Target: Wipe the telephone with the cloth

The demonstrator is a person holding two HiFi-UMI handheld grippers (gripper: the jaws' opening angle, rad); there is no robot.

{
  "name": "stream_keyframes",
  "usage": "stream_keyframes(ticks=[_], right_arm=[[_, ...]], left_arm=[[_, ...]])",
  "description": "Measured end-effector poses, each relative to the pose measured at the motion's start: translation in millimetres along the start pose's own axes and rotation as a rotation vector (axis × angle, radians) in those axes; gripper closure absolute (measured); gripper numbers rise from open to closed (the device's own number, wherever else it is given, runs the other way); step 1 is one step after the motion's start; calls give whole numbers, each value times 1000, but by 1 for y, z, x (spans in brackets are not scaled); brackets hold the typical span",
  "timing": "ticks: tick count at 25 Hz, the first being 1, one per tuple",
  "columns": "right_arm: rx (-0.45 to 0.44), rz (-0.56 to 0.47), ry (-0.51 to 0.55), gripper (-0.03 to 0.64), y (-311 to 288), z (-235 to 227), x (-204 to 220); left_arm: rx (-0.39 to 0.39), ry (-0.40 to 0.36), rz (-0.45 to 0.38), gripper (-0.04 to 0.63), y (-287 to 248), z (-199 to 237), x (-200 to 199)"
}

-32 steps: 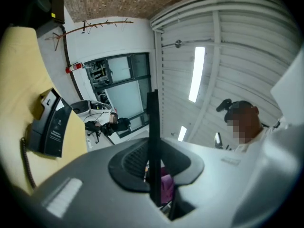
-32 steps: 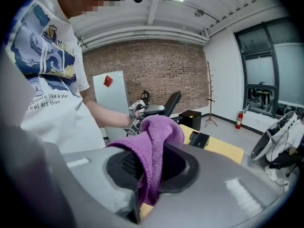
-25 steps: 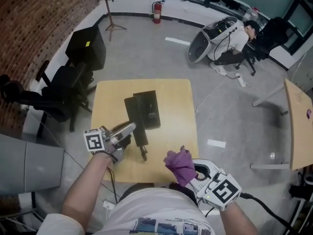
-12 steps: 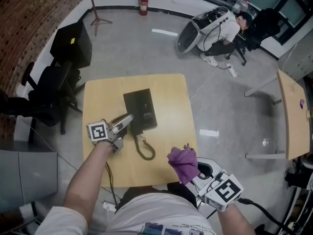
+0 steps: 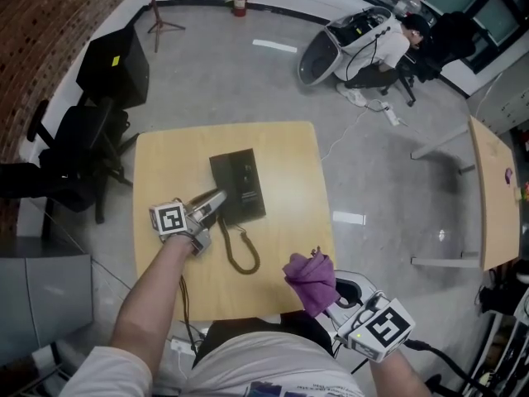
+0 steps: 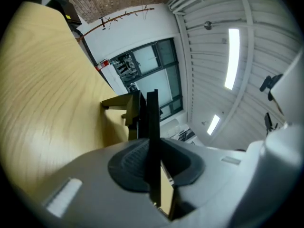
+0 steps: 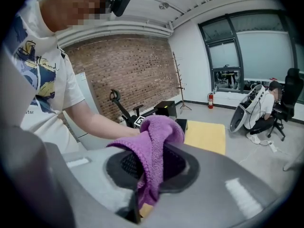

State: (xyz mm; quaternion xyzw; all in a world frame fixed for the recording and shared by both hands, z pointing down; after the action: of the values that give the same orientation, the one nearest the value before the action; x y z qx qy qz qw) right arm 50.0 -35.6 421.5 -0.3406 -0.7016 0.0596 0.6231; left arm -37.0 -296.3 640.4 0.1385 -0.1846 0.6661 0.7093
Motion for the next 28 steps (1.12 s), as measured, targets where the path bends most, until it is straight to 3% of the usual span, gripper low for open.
stream_keyframes(ticks=[7,12,22,28], right_arm=[[-23,13,6,575,-12,3,-8],[-40,5,-5,575,-20,4,-12],[-71,43,31,574,-31,11,-13],[-69,47,49,574,-30,11,-11]], left_arm=[[2,31,17,515,0,4,1],[-59,41,37,514,1,7,2],[-229,-85,118,462,-4,8,1],[-244,-144,113,438,-5,-3,-4]])
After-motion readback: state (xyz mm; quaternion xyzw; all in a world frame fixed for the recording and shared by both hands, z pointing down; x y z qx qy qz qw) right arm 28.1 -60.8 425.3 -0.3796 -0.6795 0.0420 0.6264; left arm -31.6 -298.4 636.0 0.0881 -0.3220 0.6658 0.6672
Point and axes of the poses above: the fingertips, and each gripper's own axes: y backward along the fingers, z to its left, x out of its underside, the point moved 2 cm from there along y, backward along the fingers
